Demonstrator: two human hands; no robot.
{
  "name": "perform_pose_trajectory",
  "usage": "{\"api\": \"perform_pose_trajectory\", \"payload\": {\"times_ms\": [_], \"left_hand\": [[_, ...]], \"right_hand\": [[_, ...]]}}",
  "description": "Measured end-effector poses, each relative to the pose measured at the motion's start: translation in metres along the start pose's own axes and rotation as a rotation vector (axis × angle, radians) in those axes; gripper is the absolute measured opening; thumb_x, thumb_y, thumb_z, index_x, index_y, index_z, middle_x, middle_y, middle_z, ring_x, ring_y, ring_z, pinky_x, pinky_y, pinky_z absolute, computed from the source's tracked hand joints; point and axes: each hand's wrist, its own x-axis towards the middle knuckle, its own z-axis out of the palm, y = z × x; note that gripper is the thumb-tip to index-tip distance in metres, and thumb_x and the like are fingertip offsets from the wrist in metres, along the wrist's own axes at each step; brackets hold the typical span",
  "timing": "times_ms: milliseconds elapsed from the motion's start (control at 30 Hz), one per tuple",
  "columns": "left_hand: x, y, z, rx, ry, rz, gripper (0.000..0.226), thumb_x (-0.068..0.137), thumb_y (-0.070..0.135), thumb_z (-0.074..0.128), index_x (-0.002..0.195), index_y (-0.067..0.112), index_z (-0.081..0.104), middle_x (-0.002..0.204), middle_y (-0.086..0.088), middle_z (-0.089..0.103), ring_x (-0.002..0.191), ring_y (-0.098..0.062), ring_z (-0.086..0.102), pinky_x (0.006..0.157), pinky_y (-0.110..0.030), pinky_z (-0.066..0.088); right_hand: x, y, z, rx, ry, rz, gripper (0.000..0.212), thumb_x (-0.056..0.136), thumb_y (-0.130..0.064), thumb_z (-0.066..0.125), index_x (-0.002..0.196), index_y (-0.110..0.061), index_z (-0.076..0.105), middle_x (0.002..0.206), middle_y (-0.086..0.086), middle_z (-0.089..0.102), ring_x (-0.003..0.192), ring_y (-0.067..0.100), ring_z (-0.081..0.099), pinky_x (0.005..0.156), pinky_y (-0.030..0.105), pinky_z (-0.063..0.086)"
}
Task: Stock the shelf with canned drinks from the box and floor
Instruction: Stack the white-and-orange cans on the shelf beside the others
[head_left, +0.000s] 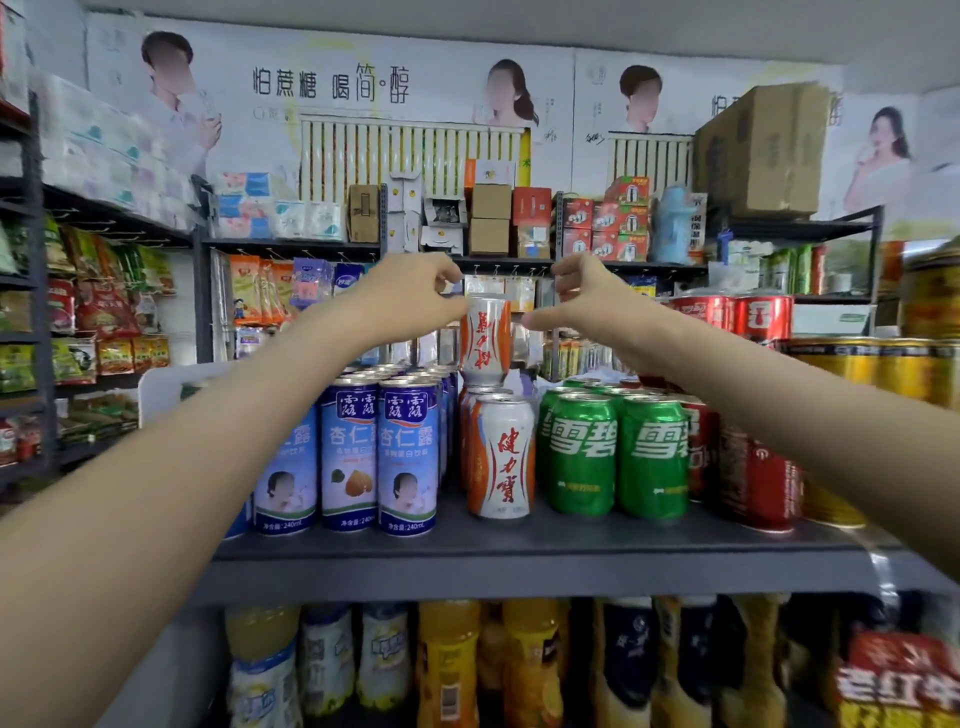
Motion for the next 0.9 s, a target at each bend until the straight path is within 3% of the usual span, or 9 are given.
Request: {"api": "perform_pose_trajectory", "payload": {"times_ms": [133, 300, 400, 533, 700, 800, 900], "left_hand": [[-0.039, 0.045, 0.003, -0.157, 0.123, 0.001, 0.034, 0.091, 0.035, 0.054, 0.123, 0.024, 0.055, 0.115, 0.006, 0.060, 0.101, -0.010, 0.056, 0.082, -0.023, 0.041], [-0.112, 0.111, 0.039, -0.351, 0.232, 0.028, 0.031, 0.089, 0.035, 0.059, 0.117, 0.024, 0.056, 0.104, 0.007, 0.062, 0.092, -0.008, 0.062, 0.083, -0.027, 0.050], [-0.161, 0.148, 0.077, -0.441, 0.209, 0.002, 0.028, 0.088, 0.032, 0.059, 0.115, 0.025, 0.057, 0.102, 0.012, 0.062, 0.092, -0.003, 0.061, 0.083, -0.024, 0.050], [-0.234, 0.190, 0.152, -0.533, -0.049, -0.087, 0.031, 0.090, 0.033, 0.056, 0.121, 0.027, 0.054, 0.103, 0.019, 0.059, 0.095, 0.004, 0.058, 0.080, -0.014, 0.049], [-0.341, 0.222, 0.280, -0.590, -0.524, -0.333, 0.034, 0.092, 0.030, 0.058, 0.125, 0.025, 0.052, 0.106, 0.014, 0.056, 0.100, -0.005, 0.057, 0.082, -0.019, 0.049], [-0.414, 0.235, 0.362, -0.623, -0.775, -0.414, 0.024, 0.090, 0.024, 0.059, 0.115, 0.023, 0.056, 0.101, 0.004, 0.063, 0.093, -0.013, 0.062, 0.081, -0.028, 0.050], [-0.490, 0.239, 0.446, -0.608, -0.901, -0.451, 0.037, 0.079, 0.039, 0.053, 0.109, 0.020, 0.061, 0.098, 0.004, 0.068, 0.090, -0.011, 0.064, 0.080, -0.029, 0.051]], "right_hand": [[-0.045, -0.013, -0.015, -0.016, 0.005, -0.100, 0.064, 0.078, -0.025, 0.076, 0.132, -0.016, 0.043, 0.129, 0.000, 0.050, 0.117, 0.015, 0.049, 0.098, 0.031, 0.042], [-0.133, 0.003, -0.043, 0.129, -0.016, -0.162, 0.044, 0.080, -0.019, 0.073, 0.119, -0.017, 0.055, 0.115, -0.002, 0.059, 0.104, 0.008, 0.058, 0.091, 0.030, 0.051], [-0.197, 0.036, -0.062, 0.135, -0.064, -0.179, 0.033, 0.081, -0.017, 0.071, 0.111, -0.017, 0.059, 0.109, -0.003, 0.062, 0.099, 0.005, 0.061, 0.091, 0.028, 0.051], [-0.283, 0.105, -0.073, 0.116, -0.220, -0.065, 0.023, 0.084, -0.020, 0.068, 0.103, -0.028, 0.059, 0.103, -0.013, 0.063, 0.096, -0.004, 0.060, 0.085, 0.016, 0.049], [-0.397, 0.226, -0.051, 0.193, -0.324, 0.360, 0.017, 0.087, -0.025, 0.065, 0.102, -0.032, 0.060, 0.102, -0.018, 0.062, 0.095, -0.007, 0.058, 0.080, 0.014, 0.049], [-0.479, 0.308, -0.024, 0.265, -0.286, 0.622, 0.019, 0.085, -0.021, 0.068, 0.095, -0.035, 0.059, 0.098, -0.016, 0.064, 0.091, -0.006, 0.060, 0.077, 0.013, 0.048], [-0.573, 0.386, 0.011, 0.308, -0.134, 0.856, 0.027, 0.082, -0.007, 0.070, 0.090, -0.030, 0.060, 0.086, -0.011, 0.066, 0.083, 0.003, 0.062, 0.075, 0.015, 0.048]]}}
